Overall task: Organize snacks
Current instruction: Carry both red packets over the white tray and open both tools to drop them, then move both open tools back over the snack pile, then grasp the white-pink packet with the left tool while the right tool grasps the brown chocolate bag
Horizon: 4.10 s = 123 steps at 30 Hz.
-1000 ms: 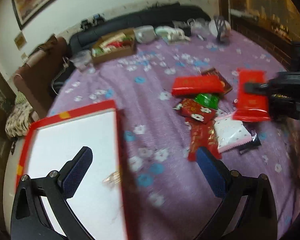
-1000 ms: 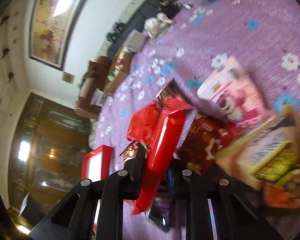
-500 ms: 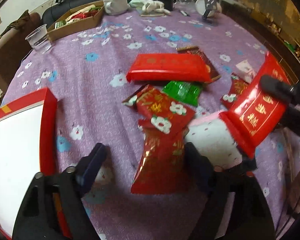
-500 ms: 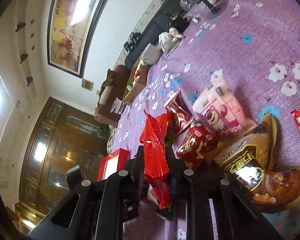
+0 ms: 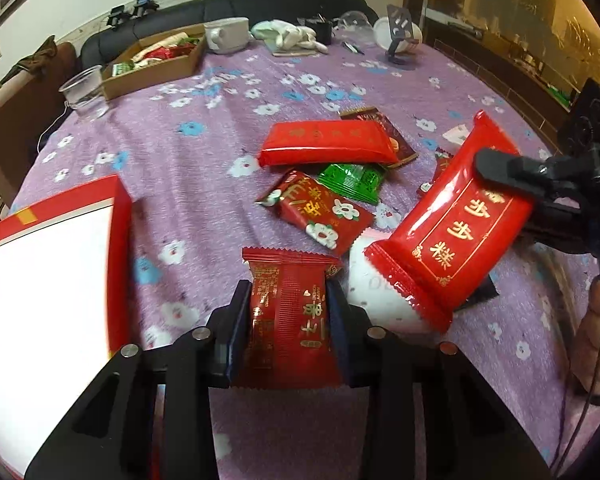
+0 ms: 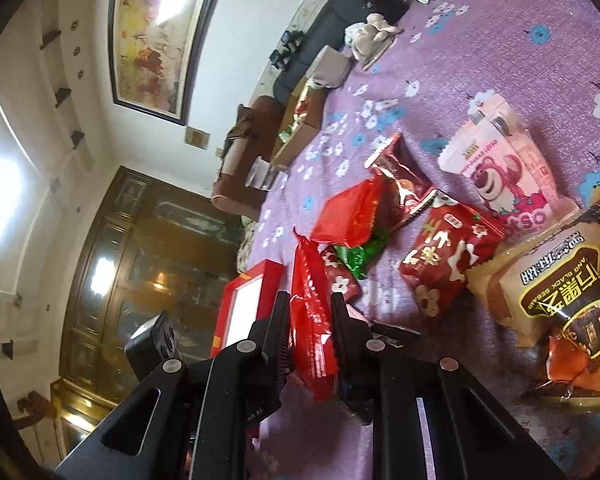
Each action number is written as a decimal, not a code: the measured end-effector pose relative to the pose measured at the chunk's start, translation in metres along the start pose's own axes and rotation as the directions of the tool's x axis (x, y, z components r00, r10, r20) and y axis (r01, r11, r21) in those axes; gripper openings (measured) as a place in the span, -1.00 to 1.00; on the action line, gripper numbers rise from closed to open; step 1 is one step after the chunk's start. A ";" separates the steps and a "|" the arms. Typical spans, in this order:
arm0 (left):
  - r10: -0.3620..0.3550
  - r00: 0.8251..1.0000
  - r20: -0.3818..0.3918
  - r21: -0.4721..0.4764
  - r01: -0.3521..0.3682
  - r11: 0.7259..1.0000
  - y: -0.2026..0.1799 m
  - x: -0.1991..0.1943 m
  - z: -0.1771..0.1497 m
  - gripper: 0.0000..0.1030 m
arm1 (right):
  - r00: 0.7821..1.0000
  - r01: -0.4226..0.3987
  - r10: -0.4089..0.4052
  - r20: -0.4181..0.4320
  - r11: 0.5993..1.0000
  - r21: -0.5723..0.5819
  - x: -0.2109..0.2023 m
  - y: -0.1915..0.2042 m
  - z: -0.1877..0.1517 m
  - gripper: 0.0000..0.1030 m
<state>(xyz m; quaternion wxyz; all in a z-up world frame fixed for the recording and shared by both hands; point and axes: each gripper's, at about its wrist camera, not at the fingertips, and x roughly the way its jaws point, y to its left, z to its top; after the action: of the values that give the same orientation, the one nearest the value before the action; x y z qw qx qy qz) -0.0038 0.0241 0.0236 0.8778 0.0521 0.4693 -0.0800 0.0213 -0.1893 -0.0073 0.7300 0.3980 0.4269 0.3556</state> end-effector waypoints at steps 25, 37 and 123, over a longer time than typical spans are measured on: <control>0.236 0.964 0.119 -0.225 -0.206 0.952 0.116 -0.086 -0.061 -0.33 | 0.946 -0.229 0.242 -0.214 0.970 0.084 0.113 0.065 -0.031 -0.73; 0.325 0.944 0.055 -0.325 -0.290 0.900 0.165 -0.089 -0.097 -0.30 | 0.919 -0.078 -0.005 -0.395 0.978 -0.194 0.222 0.143 -0.098 -0.56; -0.100 0.993 0.066 -0.085 0.106 0.991 0.017 -0.021 -0.007 -0.95 | 0.916 0.387 -0.360 0.176 0.907 -0.163 -0.076 0.001 -0.018 -0.05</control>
<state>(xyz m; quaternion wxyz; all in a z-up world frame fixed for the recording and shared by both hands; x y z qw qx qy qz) -0.0177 0.0444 0.0375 0.8881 -0.0135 0.4471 -0.1061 -0.0244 -0.2496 0.0135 0.8484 0.2597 0.4055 0.2197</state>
